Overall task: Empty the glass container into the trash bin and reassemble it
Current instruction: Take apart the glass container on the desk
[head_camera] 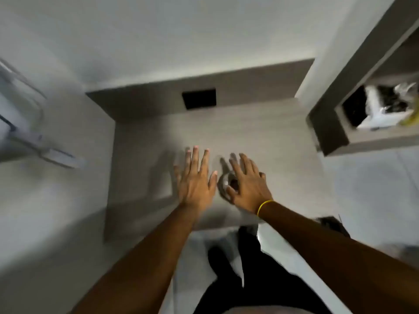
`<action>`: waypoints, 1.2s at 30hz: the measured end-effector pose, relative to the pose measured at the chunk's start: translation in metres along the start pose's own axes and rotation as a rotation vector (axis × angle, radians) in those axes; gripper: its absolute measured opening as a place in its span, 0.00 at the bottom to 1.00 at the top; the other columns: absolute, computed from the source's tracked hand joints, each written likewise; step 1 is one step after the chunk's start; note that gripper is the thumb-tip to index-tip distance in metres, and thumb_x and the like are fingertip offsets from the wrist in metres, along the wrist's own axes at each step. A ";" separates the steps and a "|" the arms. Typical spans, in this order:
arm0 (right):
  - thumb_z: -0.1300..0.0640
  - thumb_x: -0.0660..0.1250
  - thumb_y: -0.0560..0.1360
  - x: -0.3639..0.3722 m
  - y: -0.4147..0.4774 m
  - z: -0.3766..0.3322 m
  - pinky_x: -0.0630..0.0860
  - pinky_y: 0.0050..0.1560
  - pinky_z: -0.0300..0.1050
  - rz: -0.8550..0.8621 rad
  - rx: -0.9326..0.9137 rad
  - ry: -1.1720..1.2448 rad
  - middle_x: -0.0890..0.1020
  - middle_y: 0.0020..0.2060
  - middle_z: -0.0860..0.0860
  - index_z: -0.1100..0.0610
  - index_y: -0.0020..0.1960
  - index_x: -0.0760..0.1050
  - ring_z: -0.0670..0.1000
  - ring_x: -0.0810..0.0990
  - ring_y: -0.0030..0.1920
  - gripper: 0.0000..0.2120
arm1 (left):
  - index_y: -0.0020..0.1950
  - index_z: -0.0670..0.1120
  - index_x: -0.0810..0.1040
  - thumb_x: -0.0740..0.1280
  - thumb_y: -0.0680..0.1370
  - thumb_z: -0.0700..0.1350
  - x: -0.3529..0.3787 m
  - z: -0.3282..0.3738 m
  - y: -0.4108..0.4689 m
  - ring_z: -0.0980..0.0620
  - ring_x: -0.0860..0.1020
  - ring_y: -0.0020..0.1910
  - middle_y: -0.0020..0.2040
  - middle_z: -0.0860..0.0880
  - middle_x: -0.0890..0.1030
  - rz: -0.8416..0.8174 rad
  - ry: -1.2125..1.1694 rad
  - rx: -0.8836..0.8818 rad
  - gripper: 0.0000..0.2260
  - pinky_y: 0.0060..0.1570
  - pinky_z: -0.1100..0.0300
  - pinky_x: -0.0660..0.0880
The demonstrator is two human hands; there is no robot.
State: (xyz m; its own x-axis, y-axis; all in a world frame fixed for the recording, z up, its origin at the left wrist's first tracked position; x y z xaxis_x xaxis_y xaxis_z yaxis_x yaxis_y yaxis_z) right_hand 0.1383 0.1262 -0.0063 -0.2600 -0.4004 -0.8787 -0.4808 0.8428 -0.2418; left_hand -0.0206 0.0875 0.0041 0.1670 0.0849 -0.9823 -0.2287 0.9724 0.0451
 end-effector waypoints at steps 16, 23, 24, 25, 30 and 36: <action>0.46 0.79 0.61 0.045 0.037 0.003 0.82 0.56 0.62 -0.213 -0.016 -0.177 0.69 0.73 0.58 0.57 0.79 0.62 0.65 0.73 0.66 0.51 | 0.89 0.51 0.56 0.51 0.87 0.64 0.113 -0.037 -0.059 0.40 0.52 0.89 0.90 0.43 0.54 -0.178 0.035 -0.080 0.33 0.81 0.28 0.52; 0.50 0.79 0.59 0.047 0.039 0.002 0.82 0.51 0.59 -0.236 0.020 -0.191 0.69 0.65 0.59 0.55 0.70 0.67 0.63 0.74 0.60 0.43 | 0.89 0.51 0.57 0.52 0.87 0.64 0.110 -0.037 -0.060 0.40 0.53 0.89 0.90 0.43 0.55 -0.147 0.017 -0.074 0.32 0.81 0.29 0.52; 0.50 0.80 0.60 0.046 0.039 0.002 0.82 0.51 0.59 -0.235 0.019 -0.195 0.69 0.65 0.59 0.55 0.70 0.67 0.63 0.74 0.60 0.43 | 0.89 0.51 0.57 0.53 0.87 0.63 0.110 -0.036 -0.059 0.40 0.53 0.89 0.90 0.43 0.55 -0.141 0.012 -0.072 0.32 0.81 0.29 0.52; 0.50 0.80 0.60 0.046 0.038 0.002 0.82 0.52 0.59 -0.234 0.018 -0.199 0.69 0.65 0.59 0.56 0.71 0.66 0.63 0.74 0.60 0.43 | 0.89 0.51 0.57 0.54 0.87 0.63 0.110 -0.036 -0.060 0.40 0.53 0.89 0.90 0.43 0.54 -0.138 0.008 -0.071 0.32 0.81 0.29 0.52; 0.51 0.80 0.61 0.043 0.039 0.000 0.81 0.55 0.60 -0.239 0.011 -0.196 0.70 0.67 0.59 0.55 0.72 0.65 0.63 0.73 0.63 0.44 | 0.89 0.51 0.56 0.52 0.87 0.63 0.111 -0.037 -0.060 0.40 0.52 0.89 0.90 0.43 0.54 -0.127 0.004 -0.068 0.33 0.81 0.28 0.52; 0.51 0.80 0.62 0.028 0.033 -0.001 0.81 0.62 0.63 -0.196 0.004 -0.056 0.66 0.74 0.57 0.53 0.77 0.64 0.64 0.72 0.70 0.47 | 0.89 0.52 0.55 0.55 0.86 0.63 0.111 -0.038 -0.060 0.40 0.52 0.89 0.90 0.43 0.54 -0.118 -0.005 -0.072 0.33 0.82 0.28 0.52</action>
State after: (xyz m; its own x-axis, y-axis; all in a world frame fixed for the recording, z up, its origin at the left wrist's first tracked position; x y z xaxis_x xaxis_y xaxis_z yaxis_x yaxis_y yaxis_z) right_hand 0.1147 0.1423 -0.0383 -0.1143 -0.5365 -0.8361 -0.5146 0.7519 -0.4122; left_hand -0.0251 0.0298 -0.1142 0.2011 -0.0280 -0.9792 -0.2758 0.9575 -0.0841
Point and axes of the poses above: each hand's wrist, its own y-axis towards the middle knuckle, its own x-axis out of the palm, z = x × y, the point moved 9 cm from there along y, towards the middle knuckle
